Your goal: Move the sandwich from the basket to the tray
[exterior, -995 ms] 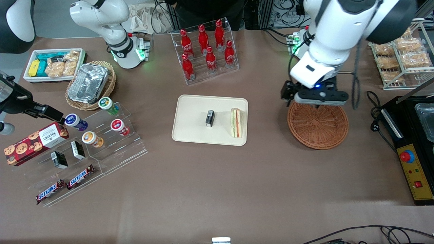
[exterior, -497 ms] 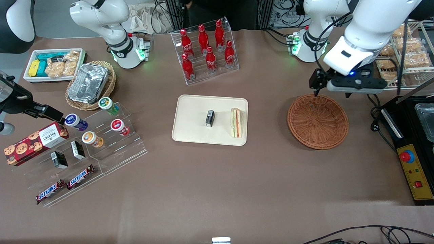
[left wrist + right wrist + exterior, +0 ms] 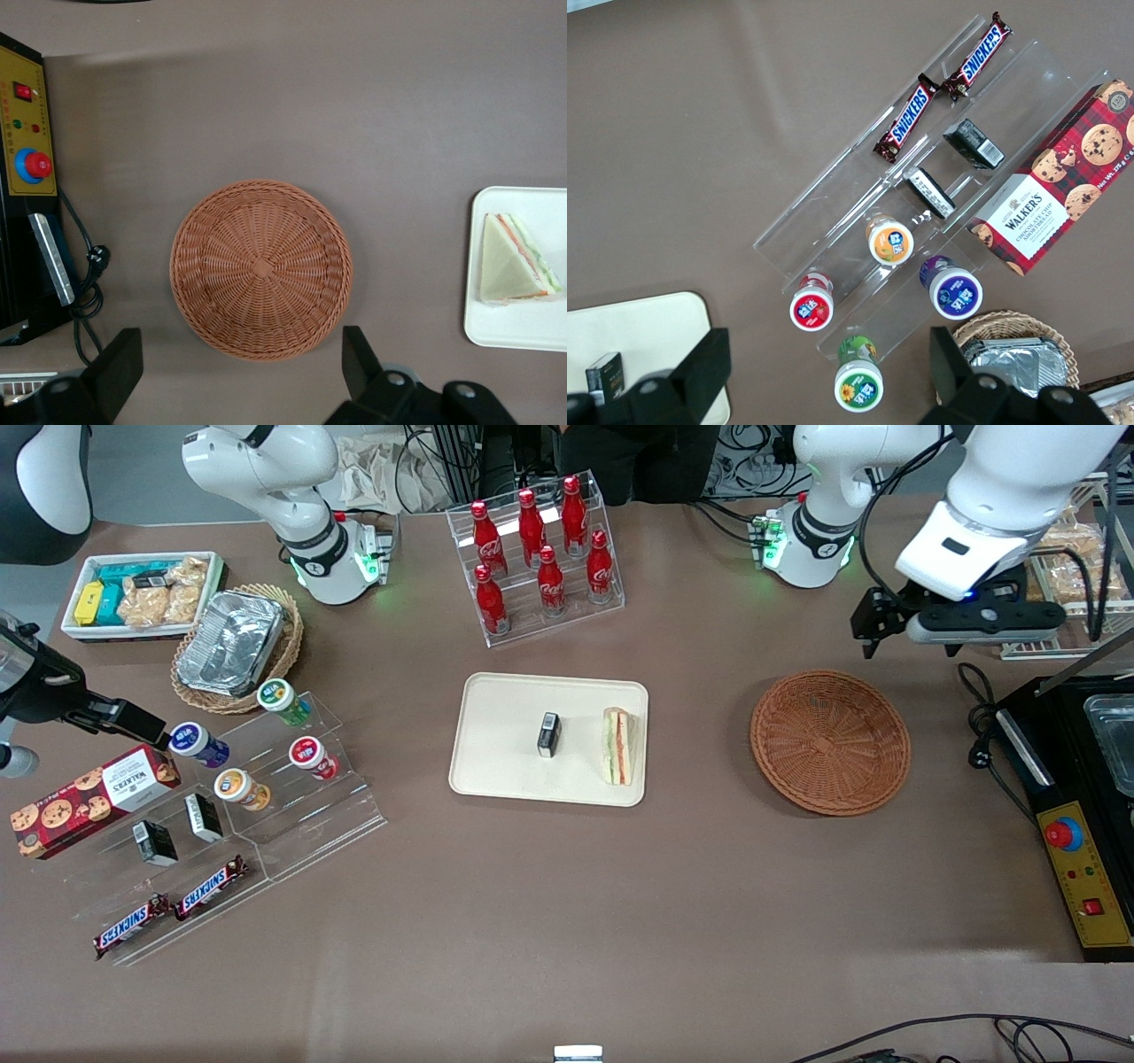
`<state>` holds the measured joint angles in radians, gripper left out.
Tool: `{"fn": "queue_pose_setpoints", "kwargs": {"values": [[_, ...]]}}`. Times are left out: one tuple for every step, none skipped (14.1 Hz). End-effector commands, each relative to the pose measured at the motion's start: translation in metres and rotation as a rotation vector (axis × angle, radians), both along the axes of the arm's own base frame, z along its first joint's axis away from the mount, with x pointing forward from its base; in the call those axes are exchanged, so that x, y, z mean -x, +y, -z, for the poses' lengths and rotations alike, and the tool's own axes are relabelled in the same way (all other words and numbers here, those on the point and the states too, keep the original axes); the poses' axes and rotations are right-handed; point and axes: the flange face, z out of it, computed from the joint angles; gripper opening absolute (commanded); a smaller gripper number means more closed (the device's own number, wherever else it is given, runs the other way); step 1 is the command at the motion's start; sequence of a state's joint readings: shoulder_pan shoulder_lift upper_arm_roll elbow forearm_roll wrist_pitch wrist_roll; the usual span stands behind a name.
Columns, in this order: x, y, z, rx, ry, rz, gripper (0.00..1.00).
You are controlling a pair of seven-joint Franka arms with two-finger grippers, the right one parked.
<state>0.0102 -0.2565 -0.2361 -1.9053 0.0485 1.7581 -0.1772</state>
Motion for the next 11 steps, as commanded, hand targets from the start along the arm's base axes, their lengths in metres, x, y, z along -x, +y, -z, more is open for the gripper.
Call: {"fn": "queue_pose_setpoints", "kwargs": {"values": [[-0.007,0.006,-0.004,0.042,0.0,0.003,1.0],[-0.014,0.004,-0.007,0.067,-0.002,0.0,1.0],[-0.02,0.005,-0.011,0.072,-0.004,-0.001,1.0],[-0.025,0.008,-0.013,0.077,0.003,-0.007,1.0],[-0.031,0.019,-0.011,0.081,0.024,-0.025,1.0],[-0.036,0.025,-0.009,0.085,0.038,-0.028,1.0],[-0.038,0.026,-0.009,0.081,0.046,0.014,1.0],[-0.038,0.026,-0.008,0.073,0.054,0.075,1.0],[-0.038,0.027,-0.007,0.069,0.058,0.1,1.0],[-0.038,0.027,-0.007,0.069,0.058,0.1,1.0],[-0.038,0.028,-0.007,0.069,0.058,0.1,1.0]]}}
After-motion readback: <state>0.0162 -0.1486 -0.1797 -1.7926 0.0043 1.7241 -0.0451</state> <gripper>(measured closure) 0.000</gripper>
